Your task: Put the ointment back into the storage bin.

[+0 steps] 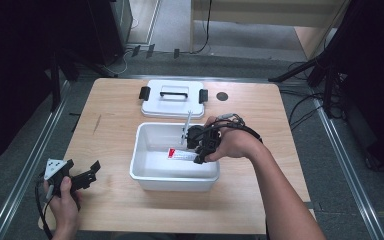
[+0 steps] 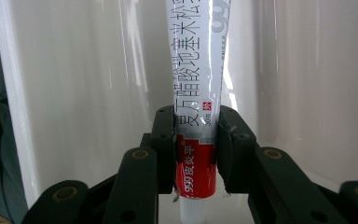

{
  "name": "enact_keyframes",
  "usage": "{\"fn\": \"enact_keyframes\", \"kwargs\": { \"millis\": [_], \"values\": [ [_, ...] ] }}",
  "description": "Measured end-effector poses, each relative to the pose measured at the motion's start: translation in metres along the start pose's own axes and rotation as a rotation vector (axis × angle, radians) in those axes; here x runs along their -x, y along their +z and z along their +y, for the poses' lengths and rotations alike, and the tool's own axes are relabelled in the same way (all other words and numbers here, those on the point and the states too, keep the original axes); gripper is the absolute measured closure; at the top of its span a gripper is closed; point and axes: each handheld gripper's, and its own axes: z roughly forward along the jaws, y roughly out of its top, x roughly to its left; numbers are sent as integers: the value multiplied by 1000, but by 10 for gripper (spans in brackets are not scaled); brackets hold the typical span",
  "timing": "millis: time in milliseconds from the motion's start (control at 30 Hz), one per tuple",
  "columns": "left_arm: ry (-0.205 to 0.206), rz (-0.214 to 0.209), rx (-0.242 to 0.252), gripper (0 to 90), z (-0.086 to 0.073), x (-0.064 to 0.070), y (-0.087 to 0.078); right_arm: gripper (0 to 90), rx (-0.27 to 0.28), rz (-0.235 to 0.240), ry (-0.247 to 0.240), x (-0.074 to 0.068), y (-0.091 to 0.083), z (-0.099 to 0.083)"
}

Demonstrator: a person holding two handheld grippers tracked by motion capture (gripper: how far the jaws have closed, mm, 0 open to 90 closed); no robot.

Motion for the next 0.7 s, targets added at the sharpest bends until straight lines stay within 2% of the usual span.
{"fn": "enact_keyframes", "kwargs": {
  "millis": [300, 367, 467, 700],
  "values": [
    [1, 1, -2, 0, 0, 0, 0, 718, -49, -3, -7, -3, 11, 3],
    [0, 1, -2, 0, 0, 0, 0, 718, -60, -1, -29, -4, 15, 5],
    [-2, 1, -2, 0, 0, 0, 0, 718, -80, -4, -20, -5, 19, 5],
    [-1, 0, -2, 0, 0, 0, 0, 718, -98, -11, -37, -6, 23, 7]
  ]
}}
